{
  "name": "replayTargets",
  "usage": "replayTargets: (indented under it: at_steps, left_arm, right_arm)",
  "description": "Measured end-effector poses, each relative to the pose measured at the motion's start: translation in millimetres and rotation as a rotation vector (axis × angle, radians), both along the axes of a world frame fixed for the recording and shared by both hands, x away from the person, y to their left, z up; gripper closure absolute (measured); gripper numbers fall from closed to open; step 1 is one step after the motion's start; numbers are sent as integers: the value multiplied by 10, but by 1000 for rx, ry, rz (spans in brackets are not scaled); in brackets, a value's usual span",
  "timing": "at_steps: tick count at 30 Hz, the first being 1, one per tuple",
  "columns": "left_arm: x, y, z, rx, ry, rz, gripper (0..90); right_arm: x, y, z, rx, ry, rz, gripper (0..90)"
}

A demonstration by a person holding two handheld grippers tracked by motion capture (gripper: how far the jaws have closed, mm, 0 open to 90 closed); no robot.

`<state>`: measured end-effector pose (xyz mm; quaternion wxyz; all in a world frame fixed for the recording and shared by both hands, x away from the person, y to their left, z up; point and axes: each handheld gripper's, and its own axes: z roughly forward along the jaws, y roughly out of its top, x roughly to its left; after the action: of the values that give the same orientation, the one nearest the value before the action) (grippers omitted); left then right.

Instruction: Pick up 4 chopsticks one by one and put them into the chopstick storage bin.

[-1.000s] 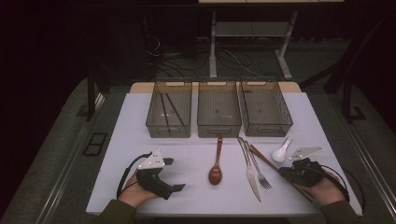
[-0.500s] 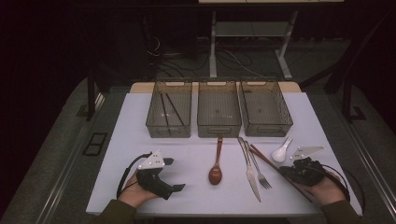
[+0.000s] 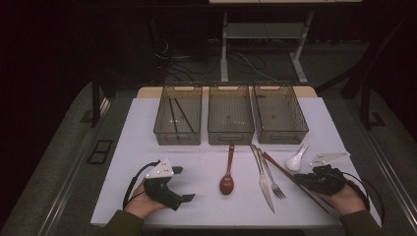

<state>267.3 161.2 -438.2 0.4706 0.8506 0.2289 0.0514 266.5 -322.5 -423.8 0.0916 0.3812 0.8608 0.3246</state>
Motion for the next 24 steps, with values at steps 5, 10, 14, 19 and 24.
replayTargets:
  at_steps: [5, 10, 14, 19, 24]
  left_arm:
    - [1, 0, -1, 0, 0, 0, 0]
    - [1, 1, -2, -3, 0, 4, 0]
    - [3, 3, -2, -5, 0, 5, 0]
    - [5, 5, -5, -3, 2, 7, 0]
    - [7, 3, -7, -2, 3, 6, 0]
  right_arm:
    - [4, 17, 10, 11, -3, 6, 845]
    - [9, 47, 25, 30, 0, 21, 845]
    - [13, 75, 35, 38, -1, 32, 845]
    - [18, 97, 62, 54, -5, 34, 845]
    - [29, 122, 74, 64, -11, 44, 845]
